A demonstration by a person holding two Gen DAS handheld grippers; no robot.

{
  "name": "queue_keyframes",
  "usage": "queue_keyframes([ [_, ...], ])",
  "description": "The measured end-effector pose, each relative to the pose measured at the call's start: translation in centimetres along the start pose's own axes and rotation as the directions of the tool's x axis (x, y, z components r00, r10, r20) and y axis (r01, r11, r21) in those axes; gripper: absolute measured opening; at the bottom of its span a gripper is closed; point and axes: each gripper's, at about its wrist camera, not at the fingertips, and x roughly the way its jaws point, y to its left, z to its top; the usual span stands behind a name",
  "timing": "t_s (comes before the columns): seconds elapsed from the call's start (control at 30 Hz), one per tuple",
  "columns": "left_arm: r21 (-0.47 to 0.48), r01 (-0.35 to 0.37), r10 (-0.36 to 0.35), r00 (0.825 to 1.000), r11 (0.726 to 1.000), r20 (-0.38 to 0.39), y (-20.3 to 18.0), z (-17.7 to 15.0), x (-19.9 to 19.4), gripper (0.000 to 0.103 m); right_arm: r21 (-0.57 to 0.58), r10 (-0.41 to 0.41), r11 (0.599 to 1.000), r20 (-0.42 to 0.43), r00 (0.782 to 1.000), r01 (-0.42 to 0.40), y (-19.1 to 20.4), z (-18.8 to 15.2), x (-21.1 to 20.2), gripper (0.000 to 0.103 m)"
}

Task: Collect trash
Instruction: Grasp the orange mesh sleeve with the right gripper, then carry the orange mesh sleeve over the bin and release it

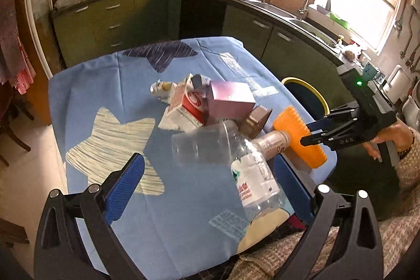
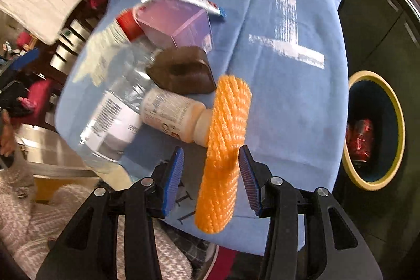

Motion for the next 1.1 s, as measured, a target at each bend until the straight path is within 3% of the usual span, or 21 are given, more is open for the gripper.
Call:
queue_keyframes([
  [0.17, 0.009, 0.025, -0.025, 1.000, 1.000, -0.007, 0.2, -0.9, 0.4, 0.094, 0.014, -0.037, 0.999, -0.051, 0.998, 0.037, -0.8, -0.1, 1.6, 0.041],
  [0.2, 0.009, 0.027, -0.027, 1.000, 1.000, -0.007, 0.2, -1.0, 0.4, 0.094, 0.018, -0.038, 0.999, -0.062, 0.997, 0.039, -1.0, -0.2, 2.0, 0.037],
  [0.27, 0.007, 0.029, -0.029, 1.000, 1.000, -0.011, 0.3, -1.2, 0.6, 0.094, 0.023, -0.040, 0.999, -0.067, 0.997, 0.042, -1.5, -0.3, 2.5, 0.016],
  [0.43, -0.003, 0.022, -0.022, 1.000, 1.000, -0.021, 0.4, -1.4, 0.8, 0.094, 0.035, -0.034, 0.999, -0.015, 0.999, 0.034, -2.3, -0.5, 1.7, 0.014],
  [0.63, 0.007, 0.013, -0.013, 0.999, 1.000, -0.033, 0.0, -1.3, 1.0, 0.094, 0.106, -0.033, 0.994, 0.125, 0.992, 0.019, -5.1, -1.1, -3.8, 0.014],
  [0.77, 0.024, 0.017, -0.016, 0.999, 1.000, -0.038, -0.6, -1.2, 1.1, 0.094, 0.237, -0.150, 0.967, 0.235, 0.960, 0.093, -10.5, -1.1, -8.3, 0.015],
  [0.87, 0.028, 0.016, -0.014, 0.999, 0.999, -0.047, -1.1, -1.0, 1.4, 0.094, 0.366, -0.235, 0.920, 0.234, 0.943, 0.138, -16.7, -1.1, -9.2, 0.015],
  [1.03, 0.039, -0.003, 0.006, 0.998, 0.999, -0.068, -2.0, -0.4, 1.7, 0.094, 0.478, -0.268, 0.862, 0.147, 0.952, 0.169, -24.4, -0.3, -5.2, 0.015],
  [1.1, 0.045, -0.020, 0.024, 0.997, 0.999, -0.077, -2.3, -0.2, 1.8, 0.094, 0.504, -0.241, 0.851, 0.126, 0.962, 0.147, -26.6, 0.0, -3.0, 0.015],
])
